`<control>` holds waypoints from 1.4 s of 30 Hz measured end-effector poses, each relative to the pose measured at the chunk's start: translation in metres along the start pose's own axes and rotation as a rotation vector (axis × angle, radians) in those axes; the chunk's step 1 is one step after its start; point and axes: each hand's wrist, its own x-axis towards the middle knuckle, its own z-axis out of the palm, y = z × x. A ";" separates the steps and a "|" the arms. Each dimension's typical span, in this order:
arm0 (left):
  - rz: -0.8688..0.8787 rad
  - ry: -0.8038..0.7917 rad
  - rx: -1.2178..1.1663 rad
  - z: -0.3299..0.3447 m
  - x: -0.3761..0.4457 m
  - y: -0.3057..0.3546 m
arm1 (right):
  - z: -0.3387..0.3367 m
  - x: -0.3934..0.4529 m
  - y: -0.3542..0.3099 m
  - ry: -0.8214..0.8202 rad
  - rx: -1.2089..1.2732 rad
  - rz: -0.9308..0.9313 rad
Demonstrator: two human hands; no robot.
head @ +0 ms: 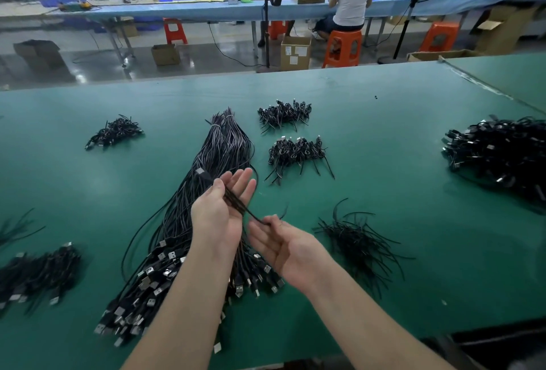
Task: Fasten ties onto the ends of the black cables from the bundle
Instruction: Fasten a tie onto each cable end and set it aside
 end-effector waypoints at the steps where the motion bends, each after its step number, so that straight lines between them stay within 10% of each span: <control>1: 0.014 0.001 0.017 0.001 0.000 0.001 | -0.001 -0.002 0.005 0.001 0.010 0.045; 11: -0.123 -0.398 0.338 -0.012 -0.029 -0.002 | -0.010 0.006 -0.007 0.098 -0.082 0.201; 17: -0.223 -0.690 0.486 -0.019 -0.049 -0.017 | -0.001 0.013 -0.055 -0.139 -0.455 0.077; 29: -0.125 -0.435 0.525 -0.028 -0.038 -0.052 | 0.018 0.007 -0.079 0.081 -0.901 -0.513; 42: -0.075 -0.234 0.270 -0.018 -0.019 -0.030 | -0.018 -0.021 -0.065 -0.369 -0.778 -0.120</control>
